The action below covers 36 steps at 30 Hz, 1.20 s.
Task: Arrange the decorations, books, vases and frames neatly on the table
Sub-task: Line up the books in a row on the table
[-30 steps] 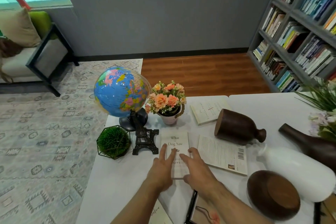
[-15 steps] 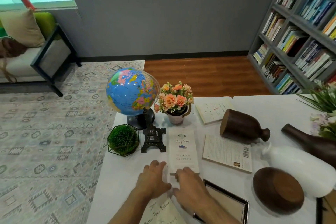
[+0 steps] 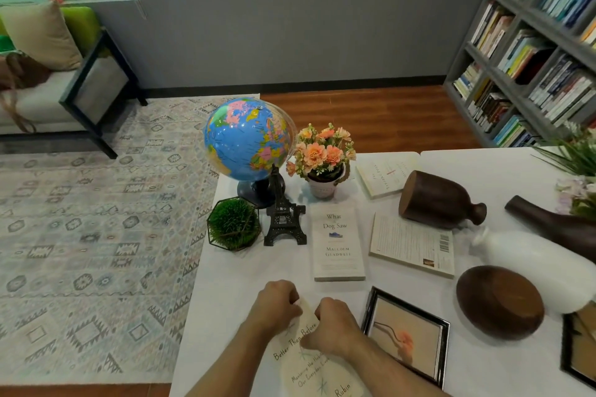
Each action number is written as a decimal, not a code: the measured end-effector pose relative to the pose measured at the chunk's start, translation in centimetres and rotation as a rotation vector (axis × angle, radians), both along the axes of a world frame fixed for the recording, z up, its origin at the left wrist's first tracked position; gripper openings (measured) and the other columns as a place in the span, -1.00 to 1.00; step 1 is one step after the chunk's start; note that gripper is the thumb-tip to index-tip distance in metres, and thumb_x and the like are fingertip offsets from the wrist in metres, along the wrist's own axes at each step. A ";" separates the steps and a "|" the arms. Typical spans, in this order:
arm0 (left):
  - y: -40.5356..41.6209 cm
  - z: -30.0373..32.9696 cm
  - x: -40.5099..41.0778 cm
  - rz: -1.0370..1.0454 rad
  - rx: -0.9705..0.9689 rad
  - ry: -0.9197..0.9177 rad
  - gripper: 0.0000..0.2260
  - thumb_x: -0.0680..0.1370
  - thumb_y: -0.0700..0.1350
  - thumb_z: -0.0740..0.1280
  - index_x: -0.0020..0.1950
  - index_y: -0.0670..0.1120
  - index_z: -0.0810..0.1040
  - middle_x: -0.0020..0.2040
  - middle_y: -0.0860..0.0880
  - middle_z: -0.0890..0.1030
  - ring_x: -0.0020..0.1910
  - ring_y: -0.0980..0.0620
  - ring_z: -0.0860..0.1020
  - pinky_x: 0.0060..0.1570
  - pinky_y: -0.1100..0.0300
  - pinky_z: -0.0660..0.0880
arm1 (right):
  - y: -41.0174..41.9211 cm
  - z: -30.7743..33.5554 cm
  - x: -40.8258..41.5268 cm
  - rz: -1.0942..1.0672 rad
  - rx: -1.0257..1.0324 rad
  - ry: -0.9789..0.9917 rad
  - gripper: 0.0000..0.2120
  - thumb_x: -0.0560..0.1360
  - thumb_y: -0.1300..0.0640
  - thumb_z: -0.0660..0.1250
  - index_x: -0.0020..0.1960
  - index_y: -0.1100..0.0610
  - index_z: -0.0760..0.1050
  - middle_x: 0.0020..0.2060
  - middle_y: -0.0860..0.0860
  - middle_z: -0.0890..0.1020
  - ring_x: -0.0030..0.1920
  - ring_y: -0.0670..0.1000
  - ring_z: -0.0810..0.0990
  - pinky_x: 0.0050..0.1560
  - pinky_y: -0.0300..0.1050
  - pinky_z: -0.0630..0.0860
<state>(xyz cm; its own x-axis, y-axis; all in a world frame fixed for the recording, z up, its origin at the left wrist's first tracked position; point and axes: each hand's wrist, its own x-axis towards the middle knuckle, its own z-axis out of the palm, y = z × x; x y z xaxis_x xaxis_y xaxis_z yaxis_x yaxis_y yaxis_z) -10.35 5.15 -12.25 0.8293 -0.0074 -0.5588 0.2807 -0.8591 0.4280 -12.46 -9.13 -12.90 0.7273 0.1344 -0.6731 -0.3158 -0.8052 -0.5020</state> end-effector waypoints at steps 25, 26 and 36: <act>-1.0 4.8 2.6 0.062 -0.257 -0.464 -0.44 0.56 -0.02 0.37 0.52 0.05 0.27 0.43 0.05 0.36 0.38 0.03 0.36 0.36 -0.05 0.38 | -7.2 5.7 7.9 -0.491 0.599 0.081 -0.69 0.48 0.15 0.51 0.12 0.19 0.47 -0.08 0.06 0.76 -0.07 0.07 0.75 -0.20 -0.02 0.64; -1.2 4.5 2.7 0.137 -0.322 -0.400 -0.39 0.57 -0.04 0.36 0.57 0.03 0.18 0.47 0.03 0.33 0.41 0.01 0.35 0.38 -0.05 0.38 | -7.6 5.9 8.7 -0.543 0.600 0.056 -0.68 0.49 0.14 0.50 0.14 0.19 0.47 -0.09 0.07 0.76 -0.07 0.06 0.75 -0.24 -0.05 0.63; -4.0 1.5 5.4 0.417 -0.552 -0.010 -0.69 0.60 -0.16 0.28 0.36 -0.07 0.52 0.06 -0.03 0.66 -0.01 0.04 0.65 -0.04 0.09 0.65 | -7.8 3.2 15.3 -0.727 0.512 -0.088 -0.81 0.56 0.20 0.41 0.15 0.16 0.49 -0.12 0.05 0.71 -0.21 0.00 0.70 -0.36 -0.16 0.58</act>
